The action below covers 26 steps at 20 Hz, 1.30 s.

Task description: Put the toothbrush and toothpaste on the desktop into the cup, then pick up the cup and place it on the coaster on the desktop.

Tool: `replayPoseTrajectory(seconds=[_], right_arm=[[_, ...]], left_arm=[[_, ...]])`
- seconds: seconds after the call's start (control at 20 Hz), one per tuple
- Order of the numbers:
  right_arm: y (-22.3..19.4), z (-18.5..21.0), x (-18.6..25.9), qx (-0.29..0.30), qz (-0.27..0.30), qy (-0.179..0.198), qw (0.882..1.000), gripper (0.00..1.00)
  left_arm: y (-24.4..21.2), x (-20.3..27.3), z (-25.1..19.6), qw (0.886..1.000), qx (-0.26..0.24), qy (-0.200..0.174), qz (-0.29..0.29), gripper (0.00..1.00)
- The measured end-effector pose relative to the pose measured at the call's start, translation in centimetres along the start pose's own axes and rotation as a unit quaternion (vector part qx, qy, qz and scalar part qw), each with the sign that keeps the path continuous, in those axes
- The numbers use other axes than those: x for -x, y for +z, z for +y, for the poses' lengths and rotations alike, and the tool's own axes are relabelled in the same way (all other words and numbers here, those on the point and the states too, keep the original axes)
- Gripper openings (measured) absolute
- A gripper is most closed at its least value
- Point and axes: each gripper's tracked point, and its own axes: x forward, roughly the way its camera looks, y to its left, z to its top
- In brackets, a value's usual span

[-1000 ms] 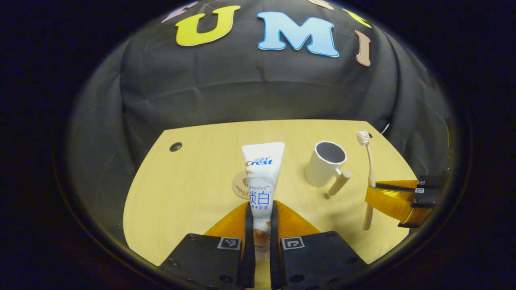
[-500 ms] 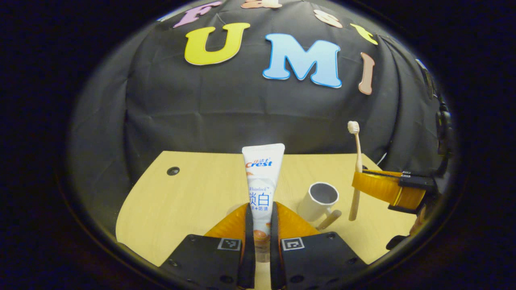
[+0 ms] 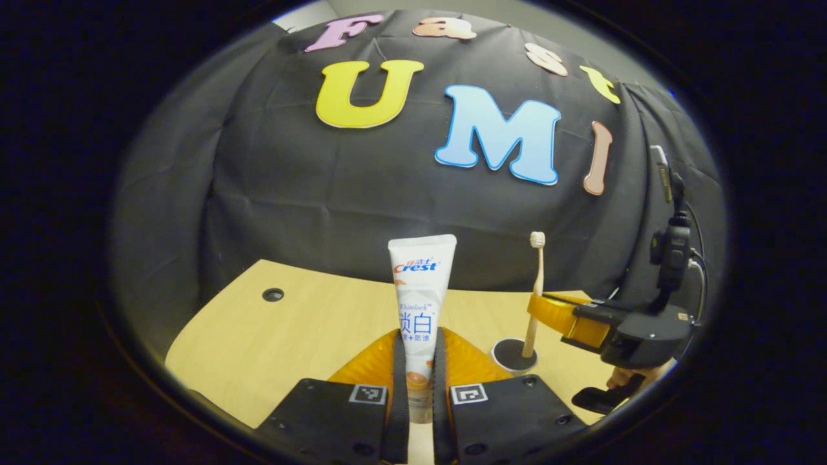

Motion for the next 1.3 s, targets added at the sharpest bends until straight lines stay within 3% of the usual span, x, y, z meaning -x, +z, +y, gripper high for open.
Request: replayPoseTrajectory(seconds=[0.3, 0.65, 0.75, 0.8, 0.9, 1.0, 1.05, 1.1, 1.15, 1.3], right_arm=[[-4.8, -0.7, -2.6, 0.018, 0.063, -0.007, 0.998, 0.04], [-7.2, -0.9, -1.8, 0.026, 0.100, -0.003, 0.995, 0.07], [-7.3, -1.1, -1.0, 0.027, 0.104, -0.003, 0.994, 0.17], [-7.3, -1.3, -0.6, 0.028, 0.104, -0.003, 0.994, 0.15], [-7.0, -1.8, 0.2, 0.030, 0.104, -0.007, 0.994, 0.31], [-6.5, -2.4, 1.0, 0.029, 0.097, -0.012, 0.995, 0.32], [-6.4, -2.5, 1.4, 0.027, 0.096, -0.011, 0.995, 0.33], [-6.1, -2.7, 2.0, 0.029, 0.092, -0.011, 0.995, 0.39], [-5.6, -3.2, 2.4, 0.034, 0.084, -0.019, 0.996, 0.53], [-4.3, -4.2, 4.1, 0.047, 0.066, -0.027, 0.996, 0.61]], left_arm=[[-1.1, -0.5, 1.1, 1.000, 0.004, 0.015, 0.015, 0.22], [-1.4, -0.8, 1.2, 1.000, 0.003, 0.021, 0.023, 0.22], [-1.5, -0.8, 1.0, 1.000, 0.004, 0.019, 0.022, 0.22], [-1.4, -1.0, 0.8, 1.000, 0.005, 0.019, 0.020, 0.22], [-1.0, -1.0, 0.3, 1.000, 0.003, 0.019, 0.013, 0.22], [-0.5, -1.0, -0.4, 1.000, -0.001, 0.015, 0.005, 0.22], [-0.3, -1.0, -0.8, 1.000, -0.003, 0.013, 0.001, 0.16], [-0.1, -1.1, -1.4, 1.000, -0.005, 0.007, -0.003, 0.22], [0.1, -1.2, -2.0, 1.000, -0.007, 0.003, -0.007, 0.22], [0.7, -1.8, -3.8, 1.000, -0.012, -0.010, -0.021, 0.22]])
